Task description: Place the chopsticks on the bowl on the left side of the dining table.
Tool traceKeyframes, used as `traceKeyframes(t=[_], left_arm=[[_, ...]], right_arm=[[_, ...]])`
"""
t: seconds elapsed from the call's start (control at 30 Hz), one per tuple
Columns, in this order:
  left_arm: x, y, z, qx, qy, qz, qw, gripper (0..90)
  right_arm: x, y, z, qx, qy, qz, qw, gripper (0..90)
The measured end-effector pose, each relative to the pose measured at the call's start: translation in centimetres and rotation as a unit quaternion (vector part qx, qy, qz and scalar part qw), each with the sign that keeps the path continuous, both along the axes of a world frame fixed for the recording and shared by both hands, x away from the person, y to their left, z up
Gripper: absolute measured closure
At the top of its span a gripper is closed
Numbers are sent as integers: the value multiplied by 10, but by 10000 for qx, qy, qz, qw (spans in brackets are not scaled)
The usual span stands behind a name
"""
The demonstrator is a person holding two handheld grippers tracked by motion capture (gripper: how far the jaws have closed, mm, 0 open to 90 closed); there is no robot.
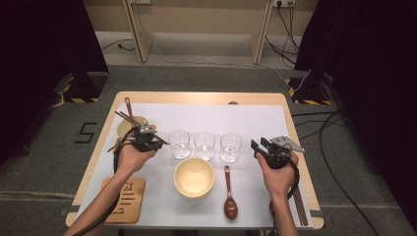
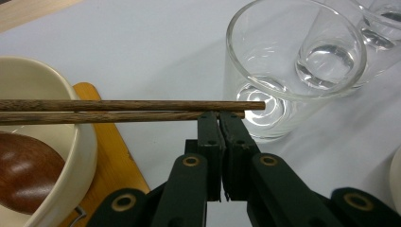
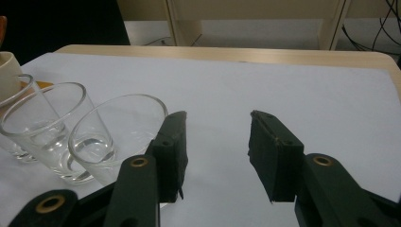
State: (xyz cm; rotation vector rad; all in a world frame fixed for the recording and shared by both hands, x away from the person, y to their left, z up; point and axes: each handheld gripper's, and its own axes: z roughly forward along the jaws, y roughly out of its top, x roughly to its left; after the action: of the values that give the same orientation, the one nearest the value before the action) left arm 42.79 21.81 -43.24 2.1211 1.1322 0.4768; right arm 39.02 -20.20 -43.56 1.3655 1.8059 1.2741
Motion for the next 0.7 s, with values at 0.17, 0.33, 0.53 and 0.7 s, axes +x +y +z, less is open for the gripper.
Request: traceKeyframes(t=[0.17,0.33,0.53,0.7], left_arm=[[-3,1,2,3,-36,-27,10000,861],[-4,4,2,34,-55,-29,10000,859],[-3,4,-3,154,-30,-33,9999,861],[-4,-1,-1,152,-76,-99,9998,860]], right_arm=[[0,0,0,-1,-1,4,10000,574],[0,1,0,-7,-3,14,10000,573],[0,2,-1,-12,7,19,10000,573],[0,3,-1,-17,19,27,10000,573]])
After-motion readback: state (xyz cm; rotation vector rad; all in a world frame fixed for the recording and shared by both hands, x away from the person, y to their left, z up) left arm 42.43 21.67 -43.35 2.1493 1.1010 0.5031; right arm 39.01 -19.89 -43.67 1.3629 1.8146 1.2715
